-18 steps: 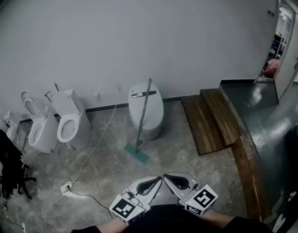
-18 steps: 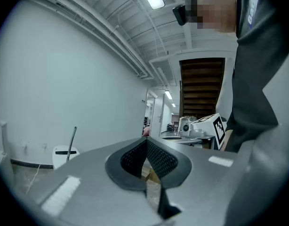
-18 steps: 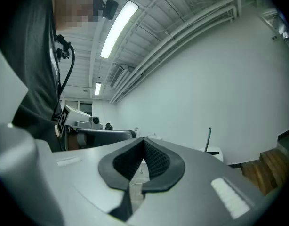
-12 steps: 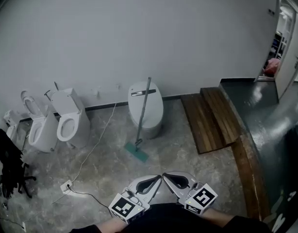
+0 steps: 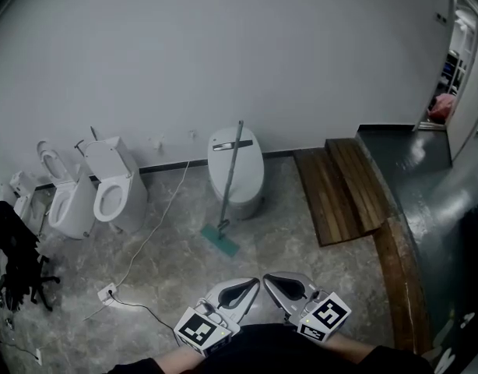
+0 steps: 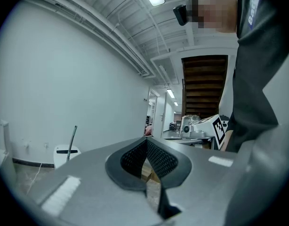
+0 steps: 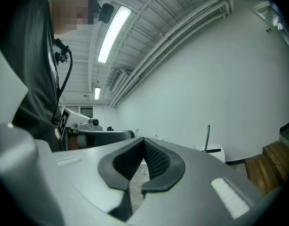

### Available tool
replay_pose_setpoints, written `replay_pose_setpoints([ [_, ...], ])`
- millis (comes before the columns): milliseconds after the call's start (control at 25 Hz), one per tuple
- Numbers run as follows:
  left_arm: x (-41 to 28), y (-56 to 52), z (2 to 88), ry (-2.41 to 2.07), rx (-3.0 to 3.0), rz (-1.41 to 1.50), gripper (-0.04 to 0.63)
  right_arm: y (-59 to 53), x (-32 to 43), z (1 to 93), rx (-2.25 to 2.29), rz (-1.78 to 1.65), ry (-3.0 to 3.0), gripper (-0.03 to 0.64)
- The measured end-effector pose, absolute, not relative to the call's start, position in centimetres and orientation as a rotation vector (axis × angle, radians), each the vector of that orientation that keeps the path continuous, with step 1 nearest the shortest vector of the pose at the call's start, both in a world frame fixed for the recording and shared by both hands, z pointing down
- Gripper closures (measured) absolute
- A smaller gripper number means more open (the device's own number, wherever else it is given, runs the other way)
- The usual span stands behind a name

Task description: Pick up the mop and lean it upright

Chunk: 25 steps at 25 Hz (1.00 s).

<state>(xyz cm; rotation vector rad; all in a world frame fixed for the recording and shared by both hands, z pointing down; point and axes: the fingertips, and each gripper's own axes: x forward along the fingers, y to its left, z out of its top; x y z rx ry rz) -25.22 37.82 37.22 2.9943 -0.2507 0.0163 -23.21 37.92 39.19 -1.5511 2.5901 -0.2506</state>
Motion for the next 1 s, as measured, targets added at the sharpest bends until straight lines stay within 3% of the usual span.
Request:
replay_pose_setpoints([
  [600, -19.0, 39.0, 38.2, -0.384, 2.958, 0.111, 0.577, 39.1, -16.4, 41.3, -1.430, -0.380, 2.574, 0.612],
  [1000, -18.3, 35.9, 39.3, -0.459, 2.909, 0.100, 0.577, 36.0, -15.3, 42.9, -1.381, -0.451, 2.607, 0.612],
])
